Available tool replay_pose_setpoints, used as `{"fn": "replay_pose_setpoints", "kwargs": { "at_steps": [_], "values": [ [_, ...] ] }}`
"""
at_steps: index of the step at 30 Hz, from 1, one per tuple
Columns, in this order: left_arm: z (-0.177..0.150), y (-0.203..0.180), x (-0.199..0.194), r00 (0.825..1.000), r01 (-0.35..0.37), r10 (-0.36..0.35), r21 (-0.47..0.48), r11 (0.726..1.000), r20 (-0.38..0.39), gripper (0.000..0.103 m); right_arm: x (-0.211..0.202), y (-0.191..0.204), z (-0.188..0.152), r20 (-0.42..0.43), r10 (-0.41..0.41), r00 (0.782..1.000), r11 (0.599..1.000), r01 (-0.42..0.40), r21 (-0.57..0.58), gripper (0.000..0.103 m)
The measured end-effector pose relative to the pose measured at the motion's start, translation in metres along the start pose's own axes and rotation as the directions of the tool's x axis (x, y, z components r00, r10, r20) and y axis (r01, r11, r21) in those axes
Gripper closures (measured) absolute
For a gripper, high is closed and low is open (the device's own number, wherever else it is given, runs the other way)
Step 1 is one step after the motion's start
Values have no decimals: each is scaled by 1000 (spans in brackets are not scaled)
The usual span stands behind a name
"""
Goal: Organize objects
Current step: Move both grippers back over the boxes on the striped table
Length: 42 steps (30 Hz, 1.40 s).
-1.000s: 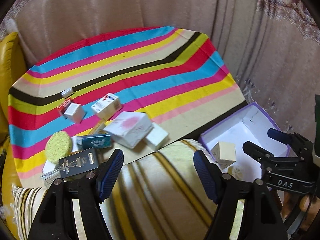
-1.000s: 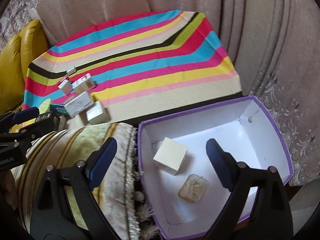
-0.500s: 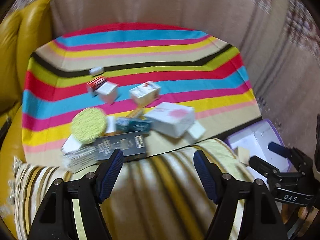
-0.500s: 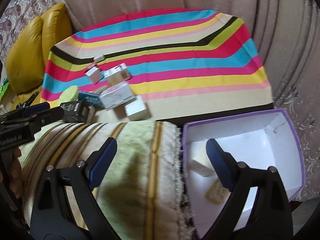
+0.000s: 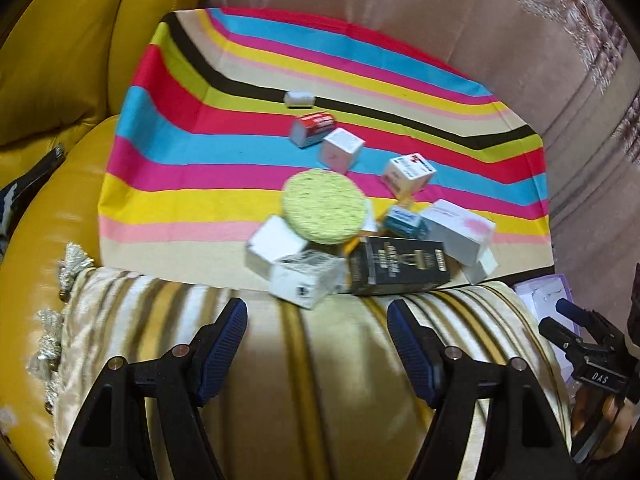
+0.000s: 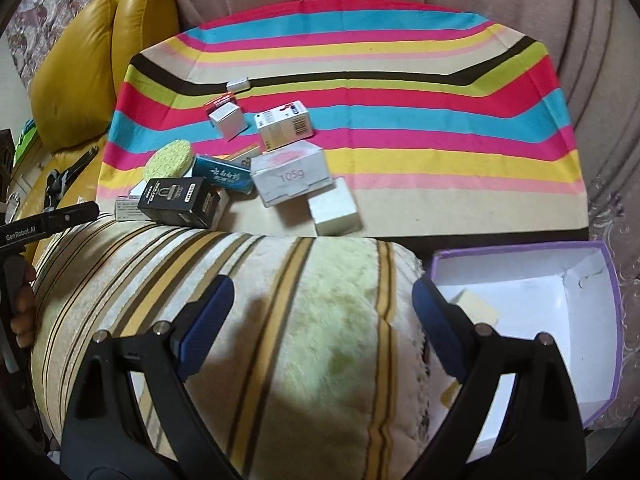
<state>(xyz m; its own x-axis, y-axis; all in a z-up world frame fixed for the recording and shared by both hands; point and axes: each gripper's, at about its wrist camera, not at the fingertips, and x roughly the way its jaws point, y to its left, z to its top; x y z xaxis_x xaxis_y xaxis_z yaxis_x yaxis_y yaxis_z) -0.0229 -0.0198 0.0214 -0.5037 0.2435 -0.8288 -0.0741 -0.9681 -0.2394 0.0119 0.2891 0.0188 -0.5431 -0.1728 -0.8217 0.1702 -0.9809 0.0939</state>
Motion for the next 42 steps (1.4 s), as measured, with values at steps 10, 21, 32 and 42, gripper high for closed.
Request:
{"fn": "replay_pose_setpoints", "kwargs": {
  "at_steps": [10, 21, 32, 42],
  "values": [
    [5, -55, 17, 996, 73, -71, 34, 997, -52, 18, 31, 14, 31, -39, -5, 999, 995, 1, -97, 11],
    [25, -107, 63, 987, -107, 120, 114, 988, -109, 17, 36, -1, 35, -28, -19, 999, 996, 16, -88, 11],
    [28, -101, 78, 984, -136, 144, 82, 987, -101, 31, 52, 8, 42, -36, -42, 998, 988, 36, -151, 11],
    [22, -86, 75, 994, -50, 49, -3, 999, -97, 35, 73, 30, 60, -50, -26, 998, 972, 14, -233, 11]
  ]
}}
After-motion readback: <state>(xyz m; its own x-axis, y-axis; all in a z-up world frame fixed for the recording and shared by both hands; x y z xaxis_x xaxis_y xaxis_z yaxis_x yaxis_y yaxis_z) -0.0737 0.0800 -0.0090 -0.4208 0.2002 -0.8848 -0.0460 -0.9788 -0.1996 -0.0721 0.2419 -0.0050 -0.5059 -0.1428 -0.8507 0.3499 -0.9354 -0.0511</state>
